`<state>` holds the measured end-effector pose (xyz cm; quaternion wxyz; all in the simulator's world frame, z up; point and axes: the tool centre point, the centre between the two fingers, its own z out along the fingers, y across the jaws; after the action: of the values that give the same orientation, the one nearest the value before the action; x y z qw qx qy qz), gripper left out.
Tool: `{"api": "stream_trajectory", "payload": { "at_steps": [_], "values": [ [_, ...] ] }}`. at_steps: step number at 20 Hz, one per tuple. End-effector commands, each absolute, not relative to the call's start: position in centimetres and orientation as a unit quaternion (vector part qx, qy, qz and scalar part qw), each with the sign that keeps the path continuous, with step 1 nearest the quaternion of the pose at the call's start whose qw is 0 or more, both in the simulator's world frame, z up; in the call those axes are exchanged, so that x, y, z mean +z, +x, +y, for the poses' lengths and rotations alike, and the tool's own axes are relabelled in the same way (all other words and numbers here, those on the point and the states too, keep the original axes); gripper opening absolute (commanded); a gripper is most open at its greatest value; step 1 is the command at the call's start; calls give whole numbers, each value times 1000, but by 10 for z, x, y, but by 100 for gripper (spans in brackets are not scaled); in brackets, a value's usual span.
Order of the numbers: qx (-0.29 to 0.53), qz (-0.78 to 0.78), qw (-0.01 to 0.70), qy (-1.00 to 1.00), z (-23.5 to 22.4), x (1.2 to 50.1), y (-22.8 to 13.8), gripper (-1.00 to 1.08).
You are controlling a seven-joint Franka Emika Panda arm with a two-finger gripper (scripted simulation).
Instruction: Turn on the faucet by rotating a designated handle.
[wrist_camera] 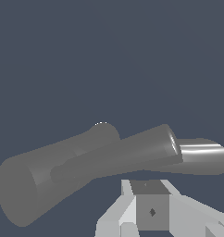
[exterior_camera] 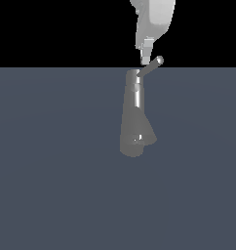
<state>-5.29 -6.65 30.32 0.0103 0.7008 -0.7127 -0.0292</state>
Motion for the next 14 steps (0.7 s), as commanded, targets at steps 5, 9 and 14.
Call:
{"api": "stream_trajectory", "payload": {
  "at_steps": [5,9,14],
  "values": [
    [-30,-717,11,696,-91,295,-41,-100],
    [-30,-719,12,694,-106,291,-34,-100],
    [-30,-722,12,691,-123,285,-24,-100]
  ]
}}
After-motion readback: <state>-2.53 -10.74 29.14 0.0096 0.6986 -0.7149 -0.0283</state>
